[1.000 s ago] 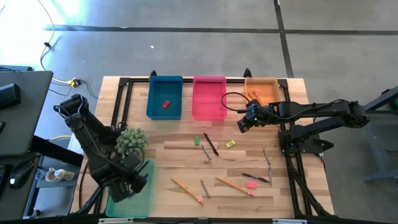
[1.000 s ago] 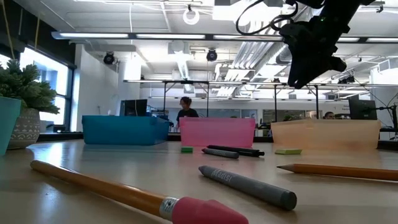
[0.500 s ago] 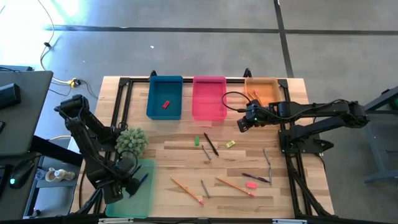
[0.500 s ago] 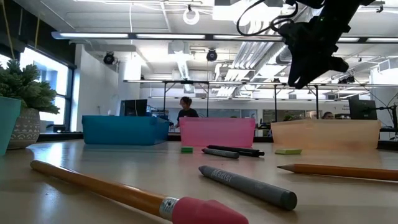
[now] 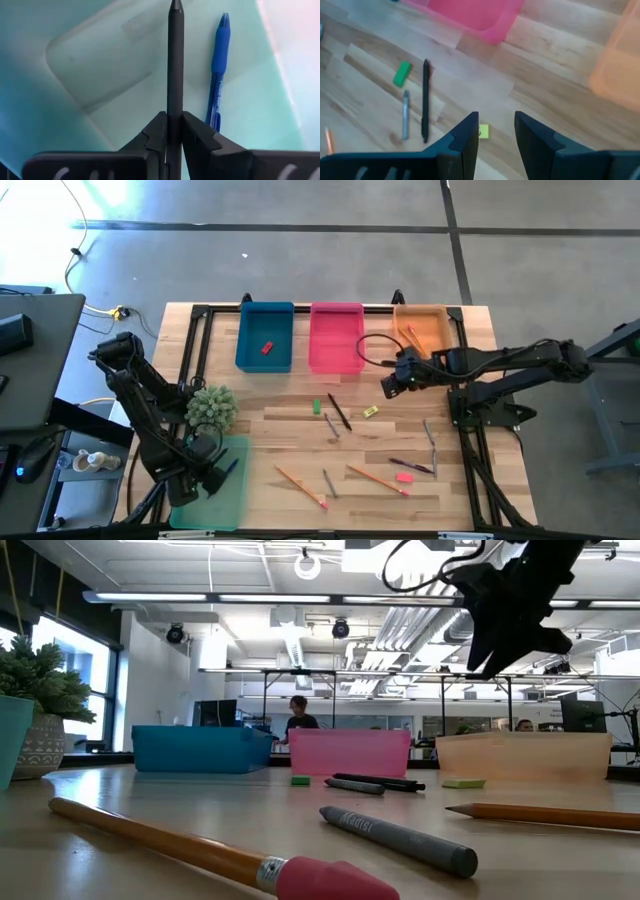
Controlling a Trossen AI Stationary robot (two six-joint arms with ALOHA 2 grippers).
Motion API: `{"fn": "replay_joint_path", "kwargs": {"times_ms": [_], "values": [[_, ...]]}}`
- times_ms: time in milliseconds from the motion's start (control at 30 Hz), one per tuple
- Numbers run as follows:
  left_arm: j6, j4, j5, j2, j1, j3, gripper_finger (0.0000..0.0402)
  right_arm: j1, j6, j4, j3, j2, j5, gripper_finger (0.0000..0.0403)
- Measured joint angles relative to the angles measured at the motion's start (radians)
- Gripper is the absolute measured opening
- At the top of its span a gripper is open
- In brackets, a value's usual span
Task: Sort crayons/erasers/pens/pencils in bins
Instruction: Put the left black pen into the transparent blue bin, then put the light green eraser into the transparent blue bin
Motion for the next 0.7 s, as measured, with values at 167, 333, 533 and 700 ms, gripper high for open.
{"fn": "replay_joint_path", "kwargs": {"times_ms": [167,333,533,700], "values": [[0.004,-0.001,0.0,0.0,0.0,0.0,0.0091,0.055,0.038,0.002,0.0,0.0,0.001,0.0118],[0.004,-0.002,0.005,-0.006,0.0,0.0,0.0142,0.098,0.049,0.051,0.0,0.0,0.017,0.0118],[0.036,-0.01,-0.006,-0.074,0.001,0.0,0.018,0.132,0.016,0.127,0.0,0.0,0.065,0.0118],[0.047,-0.031,-0.085,-0.158,0.001,0.0,0.0185,0.137,-0.042,0.166,0.0,0.0,0.073,0.0118]]}}
